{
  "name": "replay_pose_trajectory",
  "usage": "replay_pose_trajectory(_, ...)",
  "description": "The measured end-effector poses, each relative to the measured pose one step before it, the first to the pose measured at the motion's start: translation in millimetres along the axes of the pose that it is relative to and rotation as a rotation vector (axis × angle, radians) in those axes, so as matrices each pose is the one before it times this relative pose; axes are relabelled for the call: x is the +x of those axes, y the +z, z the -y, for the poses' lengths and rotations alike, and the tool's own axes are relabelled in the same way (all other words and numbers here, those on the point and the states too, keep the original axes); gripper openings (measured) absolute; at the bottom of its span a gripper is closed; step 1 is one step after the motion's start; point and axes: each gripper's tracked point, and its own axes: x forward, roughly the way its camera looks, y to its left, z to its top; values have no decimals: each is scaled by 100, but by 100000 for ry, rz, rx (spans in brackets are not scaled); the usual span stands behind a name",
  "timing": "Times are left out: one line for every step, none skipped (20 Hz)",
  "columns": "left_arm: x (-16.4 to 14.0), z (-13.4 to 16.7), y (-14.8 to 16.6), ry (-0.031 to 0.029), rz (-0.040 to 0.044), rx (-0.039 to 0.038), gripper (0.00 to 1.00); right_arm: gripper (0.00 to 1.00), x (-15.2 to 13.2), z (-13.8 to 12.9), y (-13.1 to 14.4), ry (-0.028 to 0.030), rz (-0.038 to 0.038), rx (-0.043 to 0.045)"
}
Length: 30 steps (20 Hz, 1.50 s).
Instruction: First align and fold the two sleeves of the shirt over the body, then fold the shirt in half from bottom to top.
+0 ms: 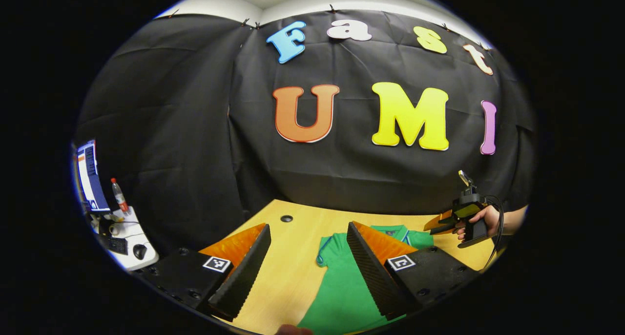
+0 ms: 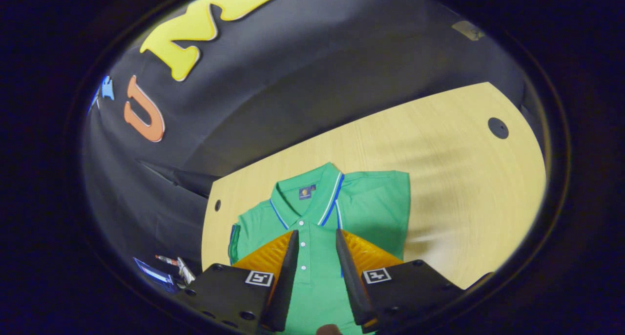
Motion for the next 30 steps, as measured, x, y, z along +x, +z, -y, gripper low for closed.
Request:
replay_pose_trajectory(610, 162, -509, -3214, -1986, -1561, 100, 58, -1397, -188, -444, -341, -406, -3230)
replay_pose_trajectory(765, -23, -292, -2638, -1783, -780, 100, 72, -1376, -185, -611, -496, 3, -4102)
replay_pose_trajectory(670, -320, -70, -2094, -1201, 13, 100, 86, -1750, -382, -199, -157, 1229, -3812)
replay_pose_trajectory(791, -271, 148, -2198, -319, -142, 100, 86, -2161, -609, 39, -460, 2791, -3313)
replay_pose_trajectory(787, 5, 154, -3370, -676, -793, 100, 86, -1785, -632, 9, -110, 3295, -1838)
replay_pose_trajectory(942, 513, -481, -5204, -2366, -2068, 100, 86, -1929, -773, 100, 716, 3010, -1337)
replay_pose_trajectory(934, 774, -563, -7545, -4037, -3619, 98, 86, -1661, -763, -242, 724, 2080, -459)
replay_pose_trajectory(634, 186, -454, -4979, -4459, -3089, 98, 86, -2134, -1115, -587, 2058, 1928, 670)
replay_pose_trajectory(896, -54, -462, -4240, -5260, -2476, 99, 86, -1528, -743, -582, 1195, 918, 111)
replay_pose_trajectory(1113, -645, -407, -3216, -3948, -1972, 98, 86, -1818, -144, -815, 406, 1196, -587)
replay_pose_trajectory(990, -340, -623, -3160, -5464, -939, 99, 86, -1364, -182, -548, 6, 414, -766)
replay_pose_trajectory(1157, -619, -555, -1852, -4607, 389, 99, 86, -1491, -407, -964, 1122, 53, 116)
replay_pose_trajectory(1182, -895, -480, -256, -4647, 621, 99, 86, -1415, -559, -903, 1958, 10, 817)
replay_pose_trajectory(1113, -762, -49, -478, -3752, 2, 99, 86, -1276, -398, -1076, 1168, -377, 768)
replay_pose_trajectory(1065, -776, -157, -324, -4075, -224, 99, 86, -880, -32, -927, 280, 1, 126)
replay_pose_trajectory(1305, -980, -275, 559, -4746, 196, 99, 86, -584, -109, -690, 4, 437, -580)
replay_pose_trajectory(1280, -969, -446, 47, -5518, -10, 98, 86, -330, -8, -647, -115, 919, 188)
replay_pose_trajectory(1343, -600, -23, -822, -4228, -698, 99, 86, -100, -56, -683, -114, 349, 632)
replay_pose_trajectory(1360, -680, -34, 406, -4384, -1128, 99, 86, -197, 58, -839, -1112, 201, 804)
replay_pose_trajectory(1196, -695, -115, 785, -4065, -388, 99, 86, 20, 27, -785, -1041, -371, -803)
replay_pose_trajectory(1370, -375, -137, 271, -3372, 604, 99, 86, -3, -23, -885, -917, -855, -1926)
replay_pose_trajectory(1333, -272, -274, 30, -3948, 1147, 99, 86, -99, 82, -905, -1225, -1157, -3000)
replay_pose_trajectory(911, -534, -266, 781, -3297, 1428, 99, 86, -169, -149, -846, -695, -905, -2414)
replay_pose_trajectory(1149, -466, -208, 899, -3328, 743, 98, 86, -112, -120, -622, -181, -419, -722)
replay_pose_trajectory(973, -535, -272, 600, -3331, 388, 98, 86, -38, -198, -492, 424, 231, 2183)
replay_pose_trajectory(843, -665, -72, 1726, -2212, -282, 98, 86, -98, -469, -655, 2013, -797, 3772)
replay_pose_trajectory(832, -520, 3, 934, -2104, -620, 98, 86, -186, -157, -882, 872, -1457, 3048)
replay_pose_trajectory(837, -195, 6, 945, -1205, -408, 99, 86, -161, 486, -505, -1175, -673, 1605)
replay_pose_trajectory(675, -369, 16, 1112, -1149, 149, 98, 86, 185, 784, -295, -1867, -3, 863)
replay_pose_trajectory(635, -348, -68, 1178, -1256, 807, 97, 86, -125, 725, -79, -1765, 167, 798)
